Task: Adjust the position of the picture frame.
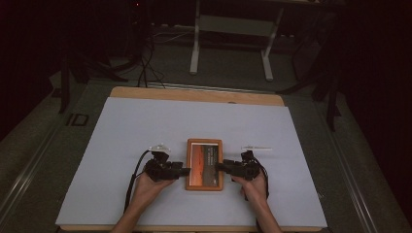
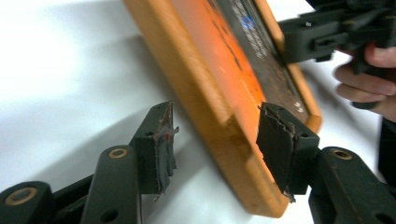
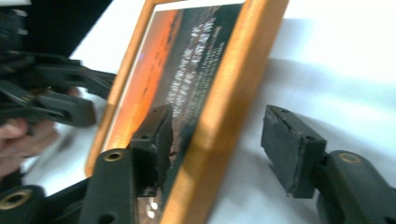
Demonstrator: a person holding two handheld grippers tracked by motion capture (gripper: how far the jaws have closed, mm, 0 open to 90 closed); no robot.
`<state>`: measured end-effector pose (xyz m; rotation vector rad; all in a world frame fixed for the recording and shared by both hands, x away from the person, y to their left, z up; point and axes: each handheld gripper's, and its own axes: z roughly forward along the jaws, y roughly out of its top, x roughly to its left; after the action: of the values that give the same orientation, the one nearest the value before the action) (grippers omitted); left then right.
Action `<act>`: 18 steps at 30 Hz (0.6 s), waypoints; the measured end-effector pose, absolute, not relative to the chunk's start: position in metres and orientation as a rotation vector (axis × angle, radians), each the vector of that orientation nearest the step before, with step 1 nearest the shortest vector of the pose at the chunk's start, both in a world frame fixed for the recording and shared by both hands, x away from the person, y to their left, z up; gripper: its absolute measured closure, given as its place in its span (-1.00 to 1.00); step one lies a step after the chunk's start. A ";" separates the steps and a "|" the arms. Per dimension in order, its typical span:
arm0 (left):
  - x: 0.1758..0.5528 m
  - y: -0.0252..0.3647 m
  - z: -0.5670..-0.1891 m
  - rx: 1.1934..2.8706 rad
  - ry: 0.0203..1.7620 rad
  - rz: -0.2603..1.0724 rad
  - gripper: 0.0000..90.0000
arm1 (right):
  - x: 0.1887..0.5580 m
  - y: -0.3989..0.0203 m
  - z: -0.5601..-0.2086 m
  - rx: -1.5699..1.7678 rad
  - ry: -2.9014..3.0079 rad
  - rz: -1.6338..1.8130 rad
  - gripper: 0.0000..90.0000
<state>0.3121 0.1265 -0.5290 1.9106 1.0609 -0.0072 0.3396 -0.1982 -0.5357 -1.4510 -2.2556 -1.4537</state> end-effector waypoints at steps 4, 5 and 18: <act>0.303 0.133 -0.522 1.931 1.058 0.154 0.00 | 0.334 -0.202 -0.530 -1.476 -2.364 -1.468 -0.12; 0.301 0.134 -0.521 1.934 1.054 0.177 0.01 | 0.332 -0.203 -0.529 -1.481 -2.400 -1.471 -0.12; 0.273 0.132 -0.513 1.986 1.007 0.461 0.01 | 0.322 -0.194 -0.514 -1.480 -2.714 -1.453 -0.12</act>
<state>0.2731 0.1323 -0.5131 1.9860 1.0071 0.4613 0.3218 -0.1945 -0.5140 -1.4798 -2.7141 -1.4528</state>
